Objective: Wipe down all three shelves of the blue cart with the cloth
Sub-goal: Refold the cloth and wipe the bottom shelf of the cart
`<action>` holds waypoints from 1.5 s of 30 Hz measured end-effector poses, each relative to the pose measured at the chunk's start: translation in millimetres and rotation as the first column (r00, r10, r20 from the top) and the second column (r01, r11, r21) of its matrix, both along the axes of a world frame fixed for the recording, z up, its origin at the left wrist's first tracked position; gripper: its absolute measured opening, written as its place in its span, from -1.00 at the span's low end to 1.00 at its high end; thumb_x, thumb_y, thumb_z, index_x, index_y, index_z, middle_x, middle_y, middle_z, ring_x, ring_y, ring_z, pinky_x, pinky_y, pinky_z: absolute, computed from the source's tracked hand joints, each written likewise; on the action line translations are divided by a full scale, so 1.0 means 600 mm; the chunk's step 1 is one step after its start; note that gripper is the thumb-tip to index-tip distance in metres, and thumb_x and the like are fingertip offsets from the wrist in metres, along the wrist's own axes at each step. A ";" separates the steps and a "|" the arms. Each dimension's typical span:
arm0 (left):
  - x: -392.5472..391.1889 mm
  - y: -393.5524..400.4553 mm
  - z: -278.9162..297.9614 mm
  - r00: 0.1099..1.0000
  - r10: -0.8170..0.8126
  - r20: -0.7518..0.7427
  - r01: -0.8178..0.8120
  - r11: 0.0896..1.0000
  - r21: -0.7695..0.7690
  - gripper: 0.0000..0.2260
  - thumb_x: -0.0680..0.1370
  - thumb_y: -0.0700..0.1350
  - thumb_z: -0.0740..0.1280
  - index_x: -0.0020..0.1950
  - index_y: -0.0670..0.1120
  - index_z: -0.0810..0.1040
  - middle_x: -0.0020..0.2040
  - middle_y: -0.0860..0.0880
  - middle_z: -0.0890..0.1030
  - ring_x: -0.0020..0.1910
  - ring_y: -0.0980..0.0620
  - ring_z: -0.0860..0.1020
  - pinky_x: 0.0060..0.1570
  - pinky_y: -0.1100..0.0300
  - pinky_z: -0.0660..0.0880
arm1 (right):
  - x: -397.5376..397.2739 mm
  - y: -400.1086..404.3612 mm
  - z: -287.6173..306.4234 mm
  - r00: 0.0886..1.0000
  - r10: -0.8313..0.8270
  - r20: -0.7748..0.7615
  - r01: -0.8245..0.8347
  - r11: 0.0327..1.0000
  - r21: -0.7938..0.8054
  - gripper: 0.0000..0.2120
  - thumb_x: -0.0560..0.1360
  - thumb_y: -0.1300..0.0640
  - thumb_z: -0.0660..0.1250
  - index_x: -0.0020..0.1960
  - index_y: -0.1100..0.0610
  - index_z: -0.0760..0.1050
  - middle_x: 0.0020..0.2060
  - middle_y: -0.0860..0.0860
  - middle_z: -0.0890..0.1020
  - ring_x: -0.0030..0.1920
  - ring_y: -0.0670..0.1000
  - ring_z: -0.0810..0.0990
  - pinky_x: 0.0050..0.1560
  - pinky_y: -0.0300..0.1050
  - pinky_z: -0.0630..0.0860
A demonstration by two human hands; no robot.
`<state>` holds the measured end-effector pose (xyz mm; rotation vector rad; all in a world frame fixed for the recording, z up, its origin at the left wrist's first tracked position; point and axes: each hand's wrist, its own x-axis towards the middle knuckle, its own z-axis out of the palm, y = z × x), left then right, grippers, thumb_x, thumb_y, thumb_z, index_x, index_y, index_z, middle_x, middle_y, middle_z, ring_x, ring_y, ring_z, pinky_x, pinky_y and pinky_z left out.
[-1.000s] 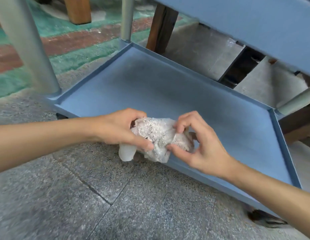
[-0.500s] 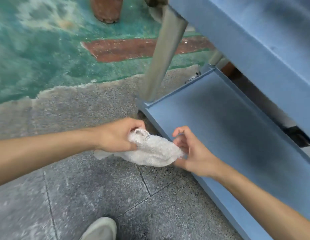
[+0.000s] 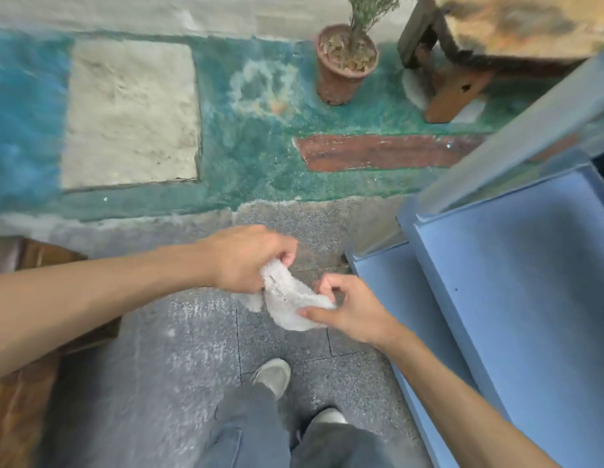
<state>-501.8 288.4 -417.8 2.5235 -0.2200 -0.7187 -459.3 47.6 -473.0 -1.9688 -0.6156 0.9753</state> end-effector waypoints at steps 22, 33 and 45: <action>0.072 0.110 0.837 0.984 0.119 0.135 -0.057 0.918 -0.392 -0.69 0.29 -0.05 0.66 -0.08 -0.02 0.62 -0.15 0.06 0.73 -0.19 0.11 0.69 -0.21 0.36 0.52 | 0.143 -0.046 0.904 0.834 -0.150 0.531 0.112 0.988 0.104 -0.85 0.39 -0.09 0.60 -0.16 -0.05 0.71 -0.20 -0.08 0.74 -0.16 -0.04 0.67 -0.05 0.05 0.56; 0.257 0.047 0.969 0.901 0.370 0.227 -0.071 0.640 -0.765 -0.86 0.40 -0.10 0.54 -0.07 0.00 0.70 -0.14 -0.02 0.68 -0.12 0.05 0.61 -0.09 0.16 0.54 | 0.206 -0.180 1.043 0.545 -0.535 0.645 0.388 0.843 0.372 -0.94 0.56 0.10 0.47 0.02 -0.03 0.64 -0.12 -0.22 0.69 -0.08 -0.17 0.61 0.00 -0.09 0.51; 0.492 -0.139 0.976 0.799 0.502 0.331 -0.071 0.626 -0.777 -0.89 0.56 -0.08 0.40 0.03 0.12 0.65 -0.12 0.14 0.67 -0.19 0.21 0.61 -0.19 0.30 0.48 | 0.340 -0.293 1.037 0.316 -0.652 0.689 0.613 0.695 0.377 -0.86 0.58 0.04 0.44 0.11 0.00 0.68 -0.02 -0.18 0.73 0.04 -0.12 0.66 0.15 -0.05 0.53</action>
